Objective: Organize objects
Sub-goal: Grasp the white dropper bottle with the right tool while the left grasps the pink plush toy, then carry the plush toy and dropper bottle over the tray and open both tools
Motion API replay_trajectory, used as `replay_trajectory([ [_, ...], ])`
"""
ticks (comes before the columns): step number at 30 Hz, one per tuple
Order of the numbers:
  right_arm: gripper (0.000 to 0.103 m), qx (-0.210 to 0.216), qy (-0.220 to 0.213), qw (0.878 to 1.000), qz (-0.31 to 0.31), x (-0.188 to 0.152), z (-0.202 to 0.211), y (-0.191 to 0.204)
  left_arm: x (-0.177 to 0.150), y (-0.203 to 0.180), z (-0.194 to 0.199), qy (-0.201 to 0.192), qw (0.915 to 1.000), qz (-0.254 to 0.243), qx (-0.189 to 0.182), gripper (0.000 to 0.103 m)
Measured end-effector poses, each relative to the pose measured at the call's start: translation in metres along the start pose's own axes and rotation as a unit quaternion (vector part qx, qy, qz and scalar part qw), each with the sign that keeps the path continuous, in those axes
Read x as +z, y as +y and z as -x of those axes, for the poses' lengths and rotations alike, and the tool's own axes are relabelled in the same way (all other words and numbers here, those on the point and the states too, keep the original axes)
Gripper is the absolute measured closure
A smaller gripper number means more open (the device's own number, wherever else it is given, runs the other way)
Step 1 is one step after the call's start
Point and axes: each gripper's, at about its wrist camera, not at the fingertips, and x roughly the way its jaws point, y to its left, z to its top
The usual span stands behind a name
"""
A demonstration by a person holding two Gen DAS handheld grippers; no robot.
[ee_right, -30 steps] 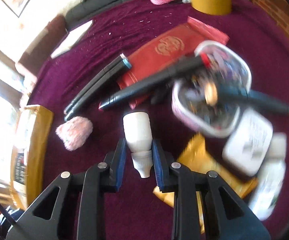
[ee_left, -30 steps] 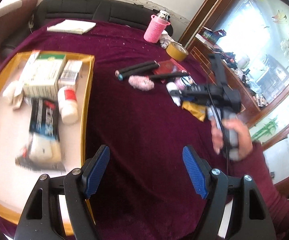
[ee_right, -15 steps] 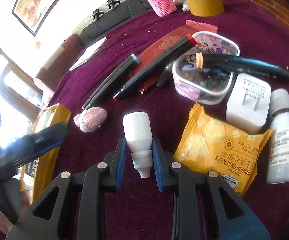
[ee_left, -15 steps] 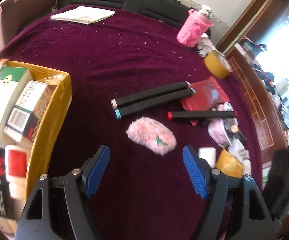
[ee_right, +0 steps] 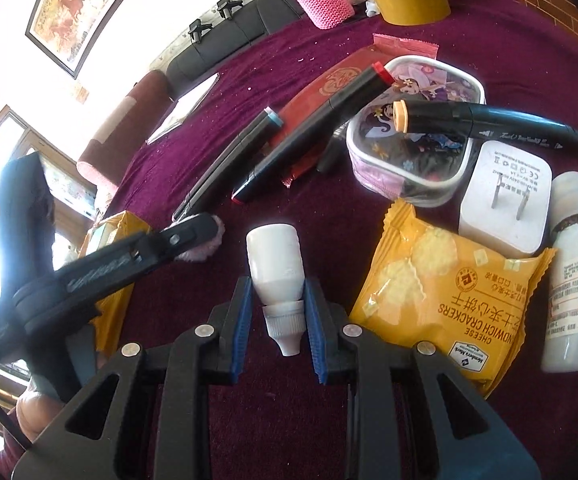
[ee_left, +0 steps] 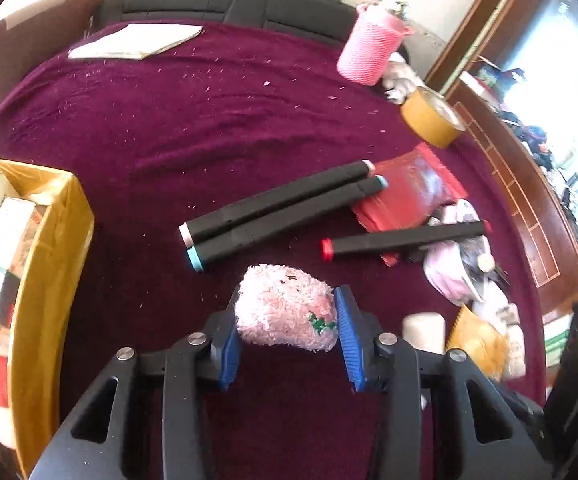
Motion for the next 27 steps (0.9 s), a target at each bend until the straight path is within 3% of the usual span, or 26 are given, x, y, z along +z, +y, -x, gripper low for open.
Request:
replay_trajectory([
  [5,0.080,-0.001,-0.004,1.000,0.005,-0.001,-0.001,0.001,-0.015,0.007,0.051,-0.022,0.9981,0.018,-0.055,0.066],
  [9,0.080,0.006,-0.010,1.000,0.013,-0.001,-0.001,0.005,-0.031,0.036,0.112,-0.058,0.9941,0.037,-0.083,0.066],
  [11,0.080,0.003,-0.016,1.000,0.025,-0.003,0.000,0.010,-0.038,0.059,0.144,-0.084,0.9931,0.044,-0.069,0.066],
  [15,0.080,-0.004,-0.010,0.999,0.048,-0.008,-0.002,0.026,-0.048,0.117,0.192,-0.120,0.9915,0.046,0.017,0.066],
  [21,0.080,0.044,0.024,0.995,0.084,-0.019,0.000,0.091,-0.062,0.194,0.191,-0.077,0.9900,0.067,0.097,0.066],
  [27,0.080,0.107,0.081,0.986,0.096,-0.014,-0.029,0.171,-0.062,0.229,0.149,-0.019,0.9900,0.079,0.115,0.066],
])
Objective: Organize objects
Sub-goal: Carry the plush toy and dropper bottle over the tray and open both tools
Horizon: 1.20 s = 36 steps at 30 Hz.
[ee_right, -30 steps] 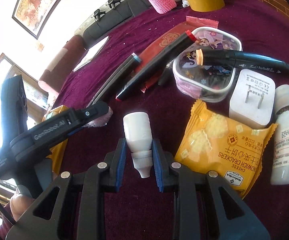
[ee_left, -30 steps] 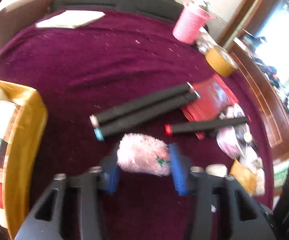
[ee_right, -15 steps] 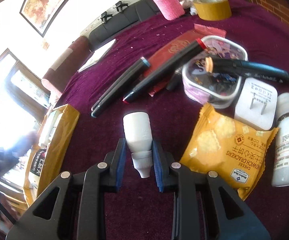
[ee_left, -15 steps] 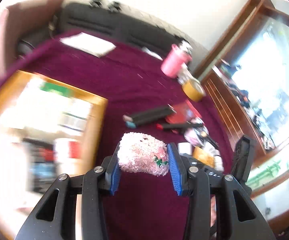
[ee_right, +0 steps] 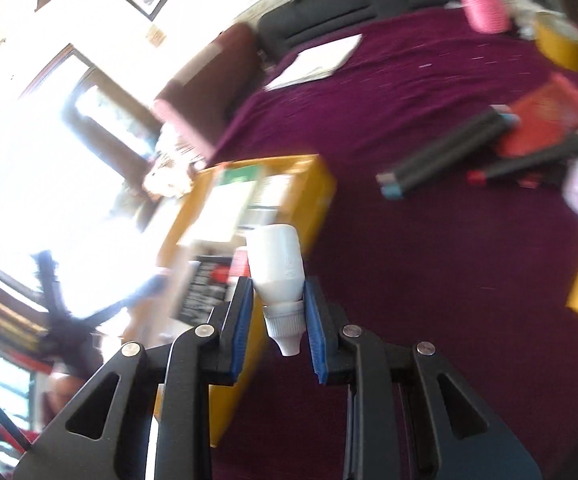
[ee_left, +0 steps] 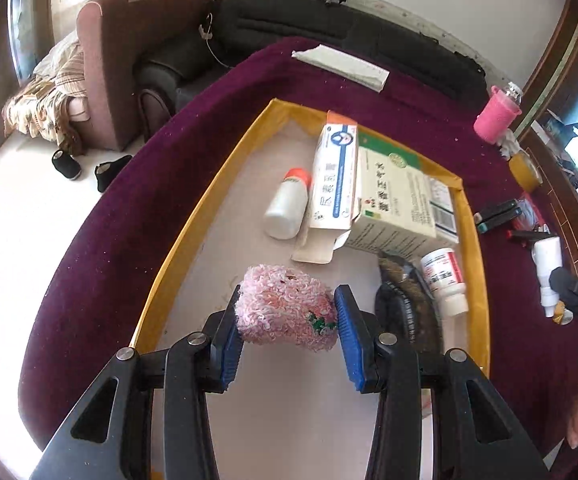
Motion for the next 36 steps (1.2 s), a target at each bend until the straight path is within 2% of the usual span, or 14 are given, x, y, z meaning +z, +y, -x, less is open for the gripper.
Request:
replay_trajectory([
  [5,0.079,0.005,0.035,0.999,0.018,0.014,-0.046,0.049,0.003,0.011,-0.017,0.020,0.9998,0.001,0.002,0.062],
  [7,0.079,0.012,0.052,0.998,0.015,0.022,-0.067,0.065,0.002,0.016,-0.015,0.018,0.9997,0.010,-0.015,0.061],
  [11,0.079,0.016,0.084,0.996,-0.003,0.044,-0.116,0.087,-0.003,0.023,-0.008,0.017,0.9970,0.032,-0.068,0.050],
  [16,0.079,-0.017,0.110,0.994,-0.008,0.070,-0.181,0.107,-0.019,0.032,0.016,0.000,0.9930,0.038,-0.112,0.047],
  [20,0.079,-0.047,0.121,0.992,-0.003,0.084,-0.217,0.115,-0.033,0.046,0.042,-0.021,0.9874,0.044,-0.151,0.044],
  [24,0.079,-0.076,0.133,0.988,0.004,0.088,-0.245,0.122,-0.041,0.065,0.056,-0.035,0.9838,0.069,-0.162,0.039],
  [28,0.078,-0.085,0.139,0.987,-0.005,0.086,-0.246,0.122,-0.042,0.081,0.060,-0.038,0.9779,0.092,-0.184,0.039],
  [31,0.078,-0.098,0.119,0.988,0.006,0.088,-0.230,0.124,-0.044,0.083,0.065,-0.046,0.9747,0.100,-0.195,0.039],
  [34,0.078,-0.102,0.092,0.990,0.030,0.087,-0.195,0.128,-0.045,0.082,0.069,-0.057,0.9719,0.099,-0.206,0.039],
  [36,0.078,-0.122,0.055,0.989,0.071,0.082,-0.153,0.131,-0.047,0.077,0.079,-0.073,0.9700,0.091,-0.213,0.039],
])
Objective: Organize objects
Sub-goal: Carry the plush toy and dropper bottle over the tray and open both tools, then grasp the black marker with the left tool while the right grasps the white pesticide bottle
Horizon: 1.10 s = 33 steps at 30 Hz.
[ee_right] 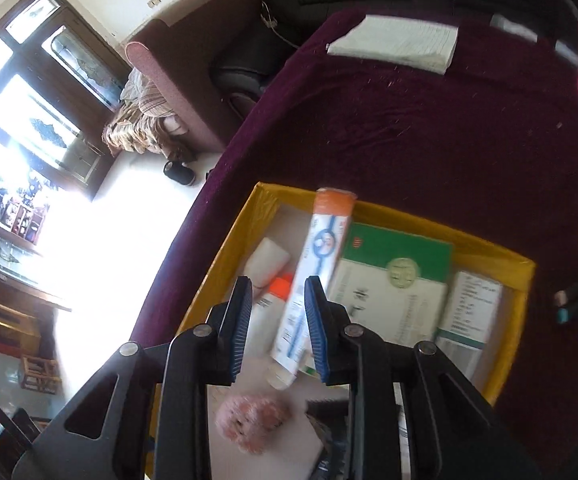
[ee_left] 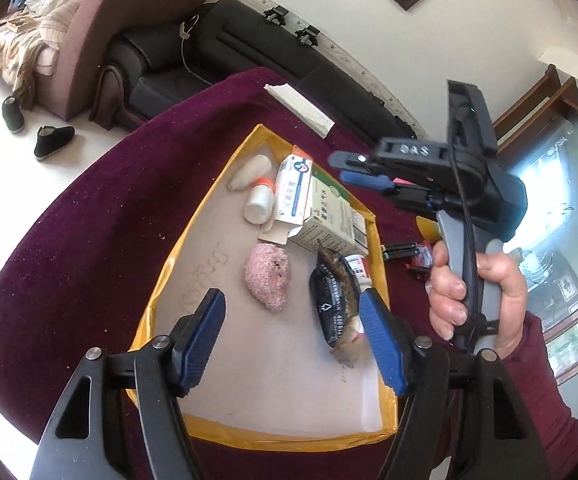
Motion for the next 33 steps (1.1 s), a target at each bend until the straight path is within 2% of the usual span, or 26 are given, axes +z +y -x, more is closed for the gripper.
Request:
replay_trajectory([
  [1,0.078,-0.012,-0.018,1.000,0.013,-0.002,0.014,-0.001,-0.001,-0.007,0.004,-0.008,0.9999,-0.010,-0.006,0.039],
  [3,0.078,-0.062,-0.077,0.994,0.051,-0.016,0.064,-0.012,-0.004,-0.023,0.013,-0.026,0.9990,-0.031,-0.017,0.037],
  [5,0.070,-0.117,-0.143,0.980,0.077,-0.032,0.113,-0.028,-0.008,-0.043,0.018,-0.042,0.9970,-0.057,-0.031,0.030],
  [6,0.048,-0.149,-0.183,0.968,0.084,-0.042,0.139,-0.040,-0.009,-0.054,0.017,-0.047,0.9958,-0.070,-0.037,0.029],
  [7,0.020,-0.170,-0.214,0.958,0.084,-0.050,0.157,-0.052,-0.009,-0.065,0.014,-0.047,0.9947,-0.082,-0.041,0.029],
  [8,0.011,-0.188,-0.242,0.949,0.080,-0.058,0.172,-0.066,-0.010,-0.078,0.009,-0.041,0.9934,-0.097,-0.047,0.029],
  [9,0.009,-0.198,-0.258,0.943,0.069,-0.066,0.185,-0.087,-0.011,-0.090,0.001,-0.031,0.9924,-0.108,-0.050,0.029],
  [11,0.009,-0.226,-0.238,0.944,0.018,-0.075,0.199,-0.130,-0.015,-0.112,-0.015,-0.009,0.9910,-0.123,-0.053,0.029],
  [12,0.009,-0.231,-0.218,0.948,-0.030,-0.079,0.204,-0.161,-0.017,-0.123,-0.024,0.004,0.9897,-0.132,-0.055,0.029],
  [14,0.009,-0.188,-0.202,0.954,-0.118,-0.093,0.212,-0.218,-0.025,-0.146,-0.040,0.026,0.9870,-0.150,-0.051,0.029],
  [15,0.009,-0.162,-0.199,0.952,-0.167,-0.103,0.215,-0.248,-0.028,-0.155,-0.045,0.032,0.9857,-0.158,-0.049,0.029],
  [17,0.009,-0.140,-0.202,0.939,-0.241,-0.122,0.219,-0.295,-0.037,-0.172,-0.057,0.045,0.9830,-0.172,-0.045,0.029],
  [23,0.009,-0.143,-0.207,0.920,-0.299,-0.155,0.212,-0.366,-0.057,-0.215,-0.095,0.087,0.9761,-0.195,-0.039,0.029],
  [26,0.009,-0.129,-0.231,0.914,-0.309,-0.164,0.214,-0.391,-0.062,-0.239,-0.116,0.080,0.9709,-0.225,-0.020,0.029],
  [28,0.009,-0.123,-0.249,0.910,-0.308,-0.170,0.217,-0.399,-0.062,-0.260,-0.134,0.067,0.9618,-0.265,-0.007,0.029],
  [31,0.009,-0.123,-0.270,0.907,-0.297,-0.179,0.215,-0.405,-0.059,-0.291,-0.173,0.064,0.9376,-0.341,0.020,0.029],
  [33,0.009,-0.115,-0.257,0.911,-0.301,-0.180,0.211,-0.411,-0.053,-0.310,-0.208,0.082,0.9233,-0.374,0.028,0.029],
])
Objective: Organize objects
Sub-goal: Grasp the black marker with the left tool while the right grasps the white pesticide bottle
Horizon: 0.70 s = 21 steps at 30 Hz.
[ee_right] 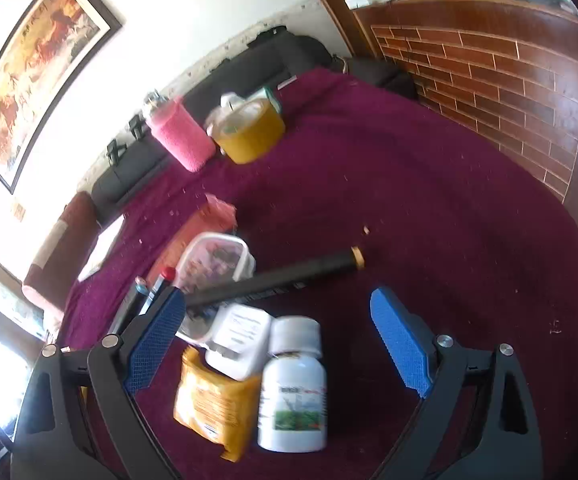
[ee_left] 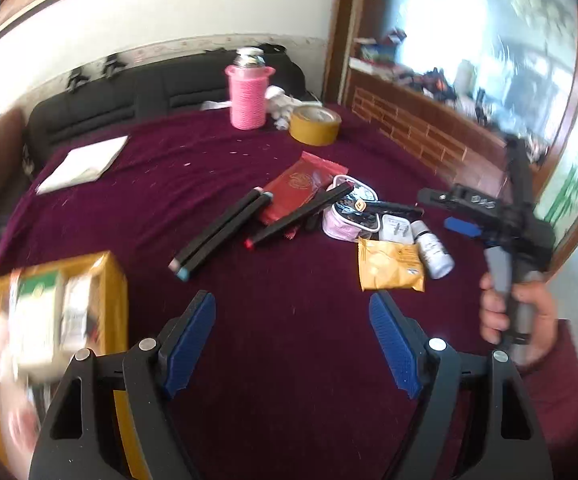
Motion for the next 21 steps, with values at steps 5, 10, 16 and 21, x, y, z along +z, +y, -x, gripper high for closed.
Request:
replay_trajectory([
  [5,0.009,0.032,-0.011,0.999,-0.006,0.005,0.011,-0.006,0.043,-0.012,-0.070,0.026,0.9993,-0.024,0.011,0.029],
  [10,0.009,0.043,0.009,0.999,-0.014,0.005,0.003,-0.008,0.058,-0.036,-0.127,0.056,0.9913,-0.107,0.053,0.030],
  [16,0.009,0.048,0.006,0.999,-0.021,0.007,0.003,-0.013,0.055,-0.046,-0.167,0.088,0.9818,-0.144,0.086,0.073],
  [21,0.009,0.054,0.012,0.998,-0.032,0.006,0.001,-0.017,0.051,-0.046,-0.157,0.082,0.9848,-0.128,0.084,0.084],
])
